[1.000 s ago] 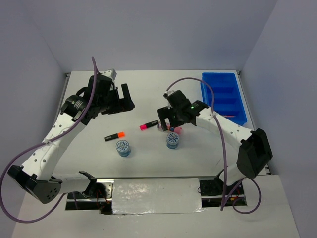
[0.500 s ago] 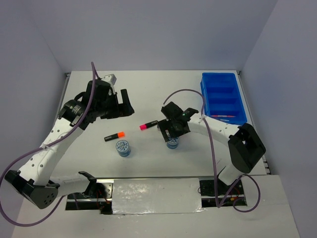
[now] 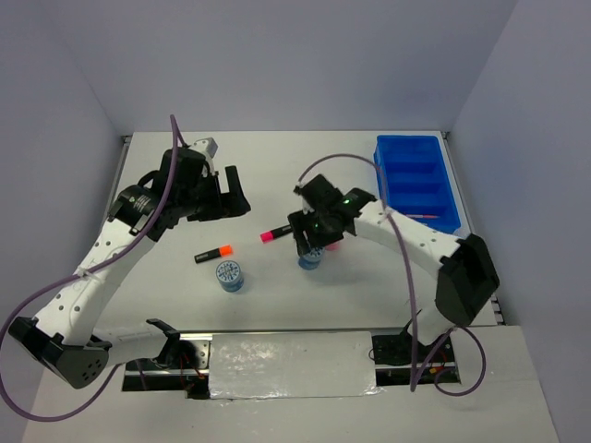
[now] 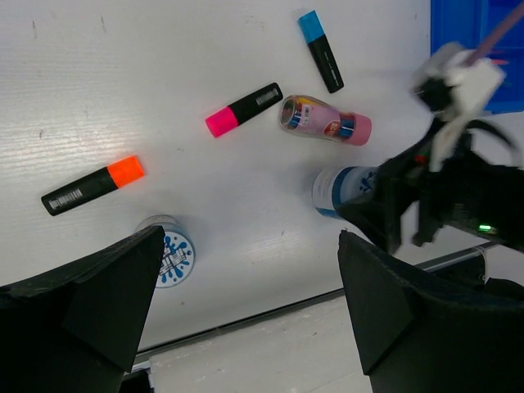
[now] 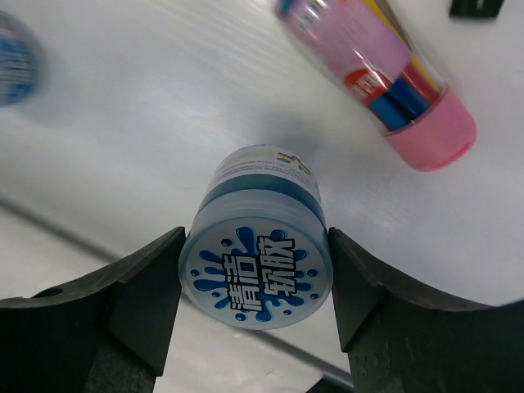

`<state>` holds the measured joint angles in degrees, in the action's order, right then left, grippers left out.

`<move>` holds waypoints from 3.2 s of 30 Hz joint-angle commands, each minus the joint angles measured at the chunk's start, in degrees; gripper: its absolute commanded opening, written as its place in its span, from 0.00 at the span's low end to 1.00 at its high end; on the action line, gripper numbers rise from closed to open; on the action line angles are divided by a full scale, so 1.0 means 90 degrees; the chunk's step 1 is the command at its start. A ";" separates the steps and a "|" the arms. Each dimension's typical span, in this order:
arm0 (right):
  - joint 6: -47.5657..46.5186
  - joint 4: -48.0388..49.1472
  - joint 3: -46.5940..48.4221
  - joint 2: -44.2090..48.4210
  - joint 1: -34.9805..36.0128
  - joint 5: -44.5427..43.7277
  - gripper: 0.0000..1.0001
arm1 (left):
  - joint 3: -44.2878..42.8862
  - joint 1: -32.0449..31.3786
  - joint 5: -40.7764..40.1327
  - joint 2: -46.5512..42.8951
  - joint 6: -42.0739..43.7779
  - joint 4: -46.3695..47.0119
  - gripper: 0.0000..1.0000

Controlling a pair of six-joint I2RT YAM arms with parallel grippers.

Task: Sort the stationery into containers
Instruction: Pick up the stationery from the center of the board, then place the stationery in the storage box, then pick up the stationery from the center of the board.

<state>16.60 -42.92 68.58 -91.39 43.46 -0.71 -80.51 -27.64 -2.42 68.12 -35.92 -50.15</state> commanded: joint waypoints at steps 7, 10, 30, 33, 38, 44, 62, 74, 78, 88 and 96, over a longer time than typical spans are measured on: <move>-0.0389 -0.0788 0.1999 0.1035 -0.2795 -0.0603 0.00 | -0.0352 0.0044 0.0219 -0.0049 0.0193 0.0181 0.99; -0.0322 -0.0486 0.2184 0.0615 -0.3646 -0.1102 0.00 | -0.0361 0.0044 0.0385 0.0000 0.0153 0.0230 0.99; -0.0292 0.0501 0.2332 -0.1221 -0.5395 -0.0683 0.00 | -0.0605 0.0063 0.0298 0.0049 0.0515 0.0025 0.99; -0.0331 0.0607 0.2293 -0.1319 -0.5405 -0.0576 0.00 | -0.0586 0.0063 0.0298 0.0107 0.0476 0.0064 0.99; -0.0321 0.0657 0.2380 -0.1505 -0.5435 -0.0390 0.00 | -0.0469 0.0063 0.0298 0.0127 0.0427 0.0191 0.99; -0.0311 0.0648 0.2322 -0.1671 -0.5435 -0.0302 0.00 | -0.0332 0.0073 0.0298 0.0107 0.0359 0.0269 0.99; -0.0457 0.0100 0.2586 -0.0413 -0.4511 0.0234 1.00 | -0.0301 0.0170 -0.1652 0.0244 -0.0860 -0.1014 0.99; -0.0536 0.2611 0.1705 -0.0819 0.1595 0.0090 1.00 | -0.1084 0.2669 -0.2625 0.0088 -0.1293 -0.2134 0.99; -0.0604 0.2144 0.2797 -0.1941 0.2201 -0.0427 1.00 | -0.0967 0.3324 -0.1833 -0.0156 -0.0571 -0.1587 0.99; -0.0458 0.1389 0.3377 -0.3009 0.2612 -0.0841 1.00 | -0.0527 0.3344 -0.1314 -0.0313 -0.0091 -0.1410 0.99; -0.0350 0.1555 0.2908 -0.3058 0.2778 -0.0547 0.91 | -0.0449 0.3422 -0.1060 -0.0225 0.0202 -0.1264 0.99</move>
<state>12.86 -29.74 95.92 -118.74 67.51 -6.66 -84.95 2.63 -13.74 66.54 -36.29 -63.94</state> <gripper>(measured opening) 0.927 0.993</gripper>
